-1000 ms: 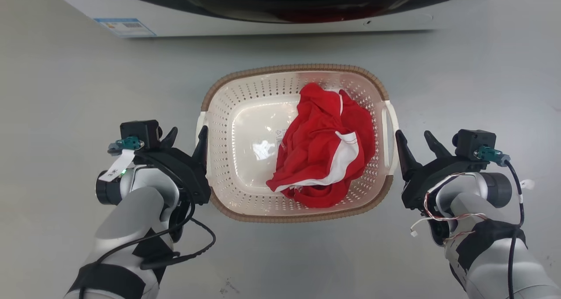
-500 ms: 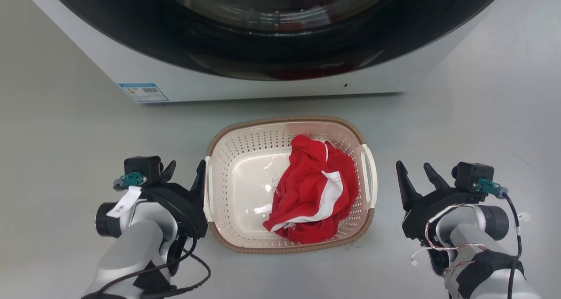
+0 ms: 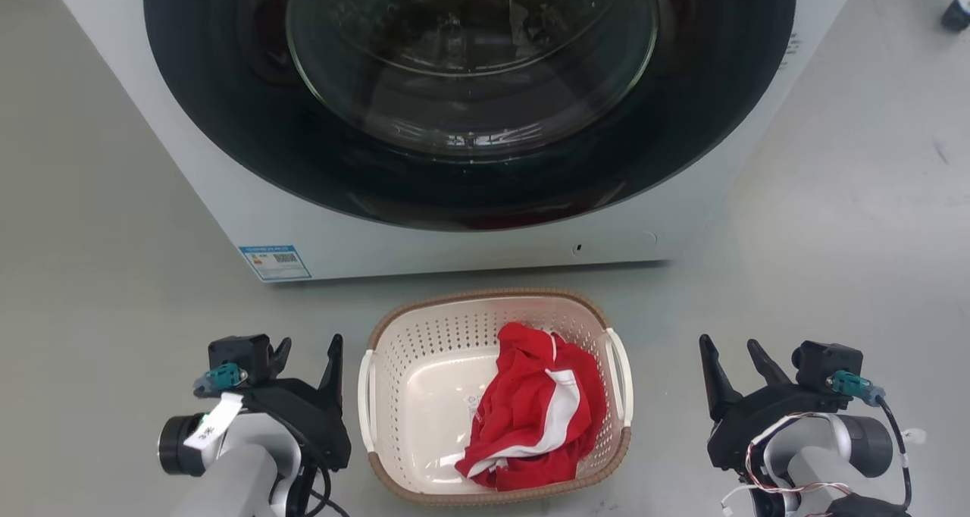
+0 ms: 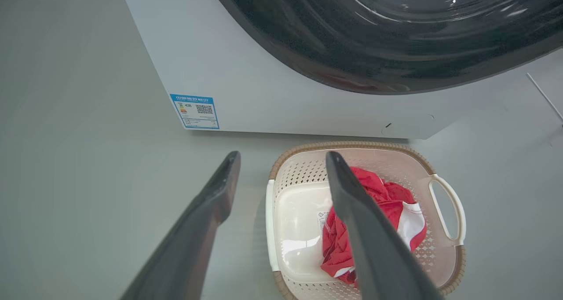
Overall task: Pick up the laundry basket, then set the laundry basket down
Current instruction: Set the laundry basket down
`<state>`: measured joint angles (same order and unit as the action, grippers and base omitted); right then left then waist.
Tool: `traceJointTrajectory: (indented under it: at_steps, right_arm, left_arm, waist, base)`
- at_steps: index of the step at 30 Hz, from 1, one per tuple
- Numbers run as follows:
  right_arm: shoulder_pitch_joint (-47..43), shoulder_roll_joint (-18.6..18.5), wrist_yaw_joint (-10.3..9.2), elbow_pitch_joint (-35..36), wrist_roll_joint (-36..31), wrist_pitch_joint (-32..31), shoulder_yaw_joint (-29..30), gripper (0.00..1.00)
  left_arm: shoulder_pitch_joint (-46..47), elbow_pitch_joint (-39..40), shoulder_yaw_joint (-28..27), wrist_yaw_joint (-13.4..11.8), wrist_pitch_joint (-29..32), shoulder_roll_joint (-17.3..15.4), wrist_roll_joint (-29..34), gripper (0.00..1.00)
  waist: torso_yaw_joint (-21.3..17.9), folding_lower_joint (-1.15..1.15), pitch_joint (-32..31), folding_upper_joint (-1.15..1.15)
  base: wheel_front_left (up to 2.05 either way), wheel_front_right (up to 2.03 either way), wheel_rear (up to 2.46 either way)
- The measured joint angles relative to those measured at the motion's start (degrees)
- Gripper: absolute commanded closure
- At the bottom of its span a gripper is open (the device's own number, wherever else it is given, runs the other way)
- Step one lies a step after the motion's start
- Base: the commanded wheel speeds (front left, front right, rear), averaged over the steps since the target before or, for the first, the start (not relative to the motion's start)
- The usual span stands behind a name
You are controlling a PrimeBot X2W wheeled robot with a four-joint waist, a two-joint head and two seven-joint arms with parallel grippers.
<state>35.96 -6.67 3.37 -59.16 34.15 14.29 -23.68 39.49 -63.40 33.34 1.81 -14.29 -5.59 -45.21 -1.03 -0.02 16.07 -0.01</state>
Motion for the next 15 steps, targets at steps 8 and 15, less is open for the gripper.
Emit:
traceJointTrajectory:
  at_steps: [8, 15]
  right_arm:
    - [-5.27, -1.25, -2.37, 6.97, -2.49, 0.00, 1.27, 0.00]
    - [-9.61, -1.70, -3.90, 14.19, -5.58, 0.00, 1.32, 0.00]
  left_arm:
    - [-6.16, 8.14, -1.92, -3.09, 0.00, -2.01, 2.79, 0.00]
    - [-13.54, 17.77, -4.39, -5.63, -0.01, -4.56, 5.30, 0.00]
  waist:
    - [-0.26, 0.01, -6.00, 0.00]
    - [-0.49, 0.01, -10.38, 0.00]
  base:
    - [0.00, 0.00, 0.00]
    - [0.00, 0.00, 0.00]
